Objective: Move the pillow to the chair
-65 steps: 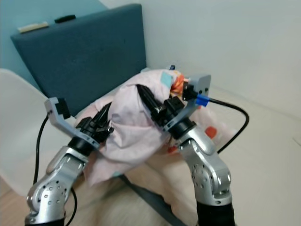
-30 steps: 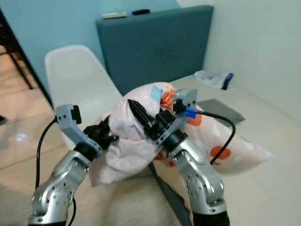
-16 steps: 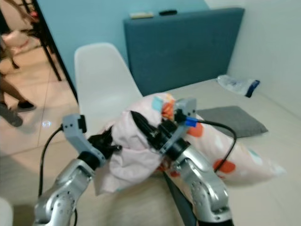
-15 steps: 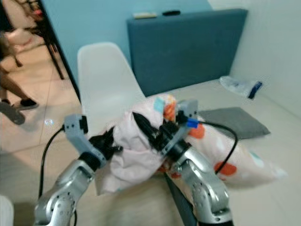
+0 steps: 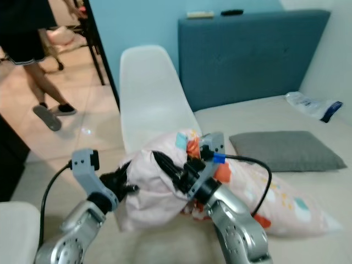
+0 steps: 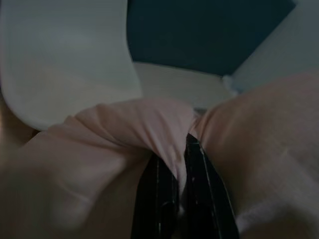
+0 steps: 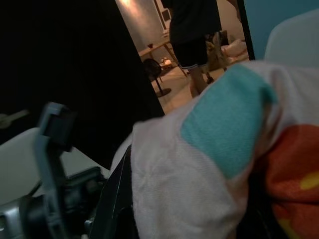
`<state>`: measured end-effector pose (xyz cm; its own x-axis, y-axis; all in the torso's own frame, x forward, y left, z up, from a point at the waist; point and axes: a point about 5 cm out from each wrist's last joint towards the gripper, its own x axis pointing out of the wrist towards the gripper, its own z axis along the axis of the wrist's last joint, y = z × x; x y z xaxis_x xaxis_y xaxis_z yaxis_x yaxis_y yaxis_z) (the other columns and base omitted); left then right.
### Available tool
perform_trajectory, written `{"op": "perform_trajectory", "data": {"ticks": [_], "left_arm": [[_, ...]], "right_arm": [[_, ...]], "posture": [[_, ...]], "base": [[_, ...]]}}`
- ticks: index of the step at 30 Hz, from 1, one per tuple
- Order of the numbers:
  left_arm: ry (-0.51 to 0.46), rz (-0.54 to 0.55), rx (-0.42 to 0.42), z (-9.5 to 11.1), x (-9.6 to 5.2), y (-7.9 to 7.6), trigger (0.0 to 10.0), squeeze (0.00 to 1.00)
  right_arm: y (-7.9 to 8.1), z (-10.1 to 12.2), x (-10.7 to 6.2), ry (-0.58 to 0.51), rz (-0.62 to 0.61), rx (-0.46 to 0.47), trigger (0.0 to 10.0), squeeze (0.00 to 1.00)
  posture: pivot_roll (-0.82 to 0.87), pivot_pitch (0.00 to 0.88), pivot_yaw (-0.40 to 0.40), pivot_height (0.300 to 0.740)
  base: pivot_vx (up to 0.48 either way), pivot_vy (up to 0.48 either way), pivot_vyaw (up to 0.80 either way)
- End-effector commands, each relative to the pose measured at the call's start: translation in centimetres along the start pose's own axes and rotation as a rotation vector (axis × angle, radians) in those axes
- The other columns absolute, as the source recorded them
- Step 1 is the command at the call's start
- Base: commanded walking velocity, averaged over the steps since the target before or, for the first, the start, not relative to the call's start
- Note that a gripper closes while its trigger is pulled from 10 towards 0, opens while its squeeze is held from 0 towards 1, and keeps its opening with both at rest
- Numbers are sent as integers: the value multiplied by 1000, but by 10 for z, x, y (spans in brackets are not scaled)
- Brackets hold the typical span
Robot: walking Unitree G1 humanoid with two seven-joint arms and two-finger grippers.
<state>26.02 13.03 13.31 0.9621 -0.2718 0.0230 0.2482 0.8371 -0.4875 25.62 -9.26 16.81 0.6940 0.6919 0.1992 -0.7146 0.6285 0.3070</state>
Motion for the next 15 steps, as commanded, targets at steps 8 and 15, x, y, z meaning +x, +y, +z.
{"op": "perform_trajectory", "data": {"ticks": [8,15], "left_arm": [[-202,-23,28,43,2,-5,10000,0],[-232,-42,19,50,5,-10,10000,0]], "right_arm": [[3,6,7,-26,18,11,10000,0],[5,12,10,-51,35,7,10000,0]], "posture": [[18,23,-11,740],[16,19,-12,740]], "base": [[103,0,122],[317,0,0]]}}
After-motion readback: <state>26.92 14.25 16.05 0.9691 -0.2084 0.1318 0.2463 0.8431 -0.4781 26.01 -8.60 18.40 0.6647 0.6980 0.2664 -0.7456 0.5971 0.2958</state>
